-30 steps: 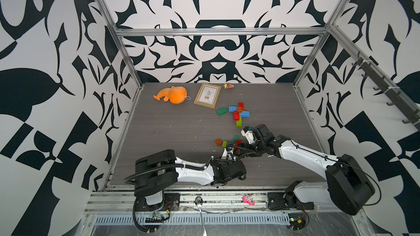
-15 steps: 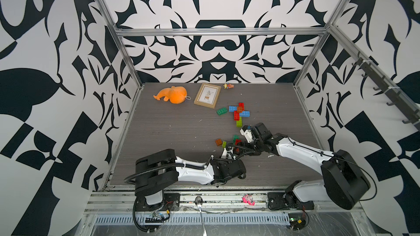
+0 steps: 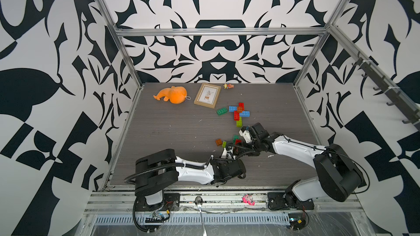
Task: Assemble a small pinwheel with lego
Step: Assemble the lego brick with the lego brick.
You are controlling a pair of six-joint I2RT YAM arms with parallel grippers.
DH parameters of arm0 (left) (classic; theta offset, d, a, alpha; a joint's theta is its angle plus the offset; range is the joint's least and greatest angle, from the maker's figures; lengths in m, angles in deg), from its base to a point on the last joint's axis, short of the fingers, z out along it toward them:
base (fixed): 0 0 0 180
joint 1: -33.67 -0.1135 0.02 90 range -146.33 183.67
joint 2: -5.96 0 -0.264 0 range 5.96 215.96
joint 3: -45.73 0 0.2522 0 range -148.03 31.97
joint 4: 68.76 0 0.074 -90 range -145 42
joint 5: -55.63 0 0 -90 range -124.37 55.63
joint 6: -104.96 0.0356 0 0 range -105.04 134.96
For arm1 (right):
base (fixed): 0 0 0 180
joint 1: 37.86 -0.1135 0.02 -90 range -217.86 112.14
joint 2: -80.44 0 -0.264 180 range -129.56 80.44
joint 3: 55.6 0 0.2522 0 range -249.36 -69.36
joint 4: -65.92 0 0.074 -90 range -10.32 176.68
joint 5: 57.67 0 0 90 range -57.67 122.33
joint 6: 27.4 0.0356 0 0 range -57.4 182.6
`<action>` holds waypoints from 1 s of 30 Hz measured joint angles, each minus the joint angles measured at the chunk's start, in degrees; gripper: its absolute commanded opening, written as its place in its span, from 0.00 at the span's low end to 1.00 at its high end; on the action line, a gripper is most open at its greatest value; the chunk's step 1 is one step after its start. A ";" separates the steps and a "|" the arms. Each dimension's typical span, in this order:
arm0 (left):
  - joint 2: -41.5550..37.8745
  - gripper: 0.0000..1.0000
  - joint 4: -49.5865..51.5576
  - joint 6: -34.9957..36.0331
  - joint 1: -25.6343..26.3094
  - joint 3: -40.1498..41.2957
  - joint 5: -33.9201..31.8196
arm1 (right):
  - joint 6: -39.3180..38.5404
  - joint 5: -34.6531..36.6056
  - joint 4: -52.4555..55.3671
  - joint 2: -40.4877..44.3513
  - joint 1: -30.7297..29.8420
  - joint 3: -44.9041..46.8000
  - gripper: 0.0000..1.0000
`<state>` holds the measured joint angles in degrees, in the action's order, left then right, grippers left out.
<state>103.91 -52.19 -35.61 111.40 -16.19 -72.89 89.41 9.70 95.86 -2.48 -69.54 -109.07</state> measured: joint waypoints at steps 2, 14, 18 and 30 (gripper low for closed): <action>0.07 0.31 0.04 0.04 0.00 -0.09 0.00 | 0.28 0.02 -0.28 0.35 -0.04 0.00 0.83; 0.33 0.31 1.38 0.66 0.00 -1.33 0.52 | 1.27 1.31 -0.98 -1.05 -0.07 -1.84 0.81; 0.33 0.31 1.46 0.66 0.00 -1.44 0.68 | 1.38 2.14 -1.40 -1.81 -0.17 -1.97 0.80; 0.37 0.31 3.21 0.00 -0.04 -2.08 0.72 | 1.44 2.89 -2.12 -2.80 -0.70 -2.58 0.77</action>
<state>104.29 -48.98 -35.61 111.36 -18.27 -72.17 90.85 12.58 93.74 -5.27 -70.24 -111.65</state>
